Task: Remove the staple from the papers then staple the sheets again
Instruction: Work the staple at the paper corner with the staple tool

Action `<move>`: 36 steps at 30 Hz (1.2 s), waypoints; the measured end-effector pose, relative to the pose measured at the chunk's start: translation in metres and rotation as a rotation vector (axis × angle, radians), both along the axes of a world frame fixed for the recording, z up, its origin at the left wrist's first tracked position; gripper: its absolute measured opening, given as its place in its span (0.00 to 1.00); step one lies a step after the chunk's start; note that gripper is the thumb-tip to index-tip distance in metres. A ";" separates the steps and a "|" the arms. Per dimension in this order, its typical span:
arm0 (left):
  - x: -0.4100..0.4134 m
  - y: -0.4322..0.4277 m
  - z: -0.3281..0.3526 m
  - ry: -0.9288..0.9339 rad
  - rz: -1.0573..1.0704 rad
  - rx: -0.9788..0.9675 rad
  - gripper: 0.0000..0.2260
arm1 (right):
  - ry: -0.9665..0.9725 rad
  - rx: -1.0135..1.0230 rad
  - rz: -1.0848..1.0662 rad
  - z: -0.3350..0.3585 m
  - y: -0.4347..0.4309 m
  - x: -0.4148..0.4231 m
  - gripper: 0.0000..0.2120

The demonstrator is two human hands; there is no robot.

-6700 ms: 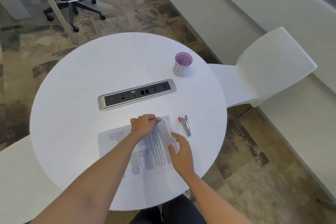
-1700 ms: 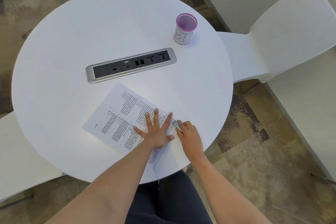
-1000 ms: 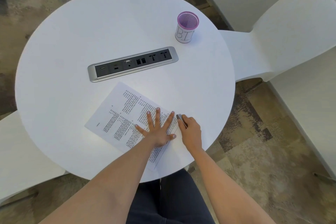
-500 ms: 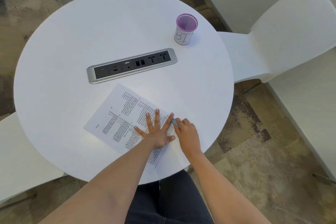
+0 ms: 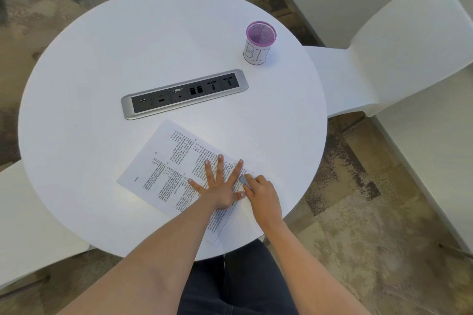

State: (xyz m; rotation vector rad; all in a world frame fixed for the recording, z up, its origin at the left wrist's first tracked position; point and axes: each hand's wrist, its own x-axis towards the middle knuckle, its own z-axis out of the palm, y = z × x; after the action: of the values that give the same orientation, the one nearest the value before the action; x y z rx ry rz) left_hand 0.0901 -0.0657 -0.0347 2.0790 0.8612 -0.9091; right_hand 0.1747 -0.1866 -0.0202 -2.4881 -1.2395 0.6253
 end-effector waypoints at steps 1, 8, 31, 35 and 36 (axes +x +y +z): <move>0.000 0.000 -0.001 -0.001 -0.001 0.000 0.38 | 0.008 0.003 -0.018 0.000 0.001 0.000 0.17; 0.000 0.000 -0.004 -0.002 0.001 0.007 0.39 | 0.017 0.007 -0.059 0.002 0.003 0.011 0.16; 0.000 0.000 -0.002 0.015 -0.014 0.000 0.39 | 0.509 0.322 -0.653 -0.008 0.024 -0.009 0.14; 0.001 0.000 -0.002 0.006 -0.010 -0.016 0.39 | 0.689 0.353 -0.963 -0.005 0.028 -0.001 0.18; 0.000 0.001 -0.002 0.005 -0.012 -0.017 0.39 | 0.692 0.354 -0.988 -0.005 0.027 0.004 0.20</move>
State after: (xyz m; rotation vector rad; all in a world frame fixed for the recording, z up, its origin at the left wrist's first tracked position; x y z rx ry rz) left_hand 0.0906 -0.0651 -0.0368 2.0697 0.8416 -0.9259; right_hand 0.1786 -0.1600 -0.0248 -1.9424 0.1510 0.7657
